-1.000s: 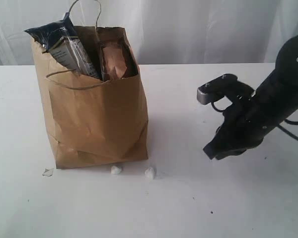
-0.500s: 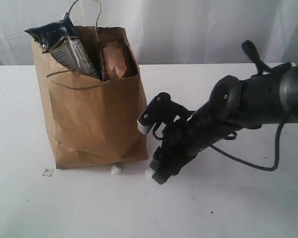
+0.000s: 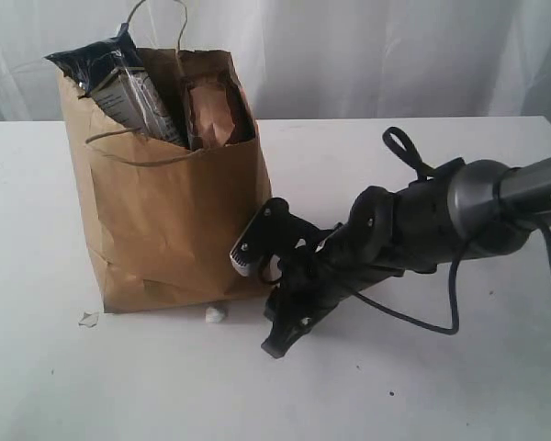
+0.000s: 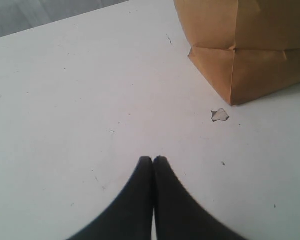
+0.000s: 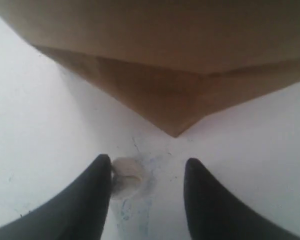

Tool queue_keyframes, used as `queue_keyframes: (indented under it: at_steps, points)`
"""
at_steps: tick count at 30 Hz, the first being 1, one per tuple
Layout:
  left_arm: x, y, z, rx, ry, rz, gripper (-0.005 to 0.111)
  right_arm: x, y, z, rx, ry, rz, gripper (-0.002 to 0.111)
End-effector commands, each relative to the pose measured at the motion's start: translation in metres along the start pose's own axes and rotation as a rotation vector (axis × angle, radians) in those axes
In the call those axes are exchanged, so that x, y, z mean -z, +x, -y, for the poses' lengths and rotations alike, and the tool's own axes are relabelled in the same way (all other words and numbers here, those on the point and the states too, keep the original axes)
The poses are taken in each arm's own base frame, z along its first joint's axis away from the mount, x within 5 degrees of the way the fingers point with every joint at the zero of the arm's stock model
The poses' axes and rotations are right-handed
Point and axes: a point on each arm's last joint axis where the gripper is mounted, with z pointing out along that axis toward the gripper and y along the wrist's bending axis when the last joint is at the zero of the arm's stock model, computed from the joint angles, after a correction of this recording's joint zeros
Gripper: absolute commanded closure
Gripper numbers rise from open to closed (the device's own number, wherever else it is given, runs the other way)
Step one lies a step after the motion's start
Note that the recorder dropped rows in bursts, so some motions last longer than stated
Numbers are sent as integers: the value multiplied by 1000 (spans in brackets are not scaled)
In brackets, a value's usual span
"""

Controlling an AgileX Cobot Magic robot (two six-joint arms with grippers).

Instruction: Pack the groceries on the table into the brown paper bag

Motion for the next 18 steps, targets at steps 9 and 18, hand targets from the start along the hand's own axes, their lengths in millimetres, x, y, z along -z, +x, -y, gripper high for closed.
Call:
queue_keyframes:
  at_steps: [9,18]
  points:
    - [0,1,1,7,9,2,107,-6,5,-4,-14,-21,-24,83]
    - [0,1,1,7,9,2,107,32,-11,-8,-99,-69,23,107]
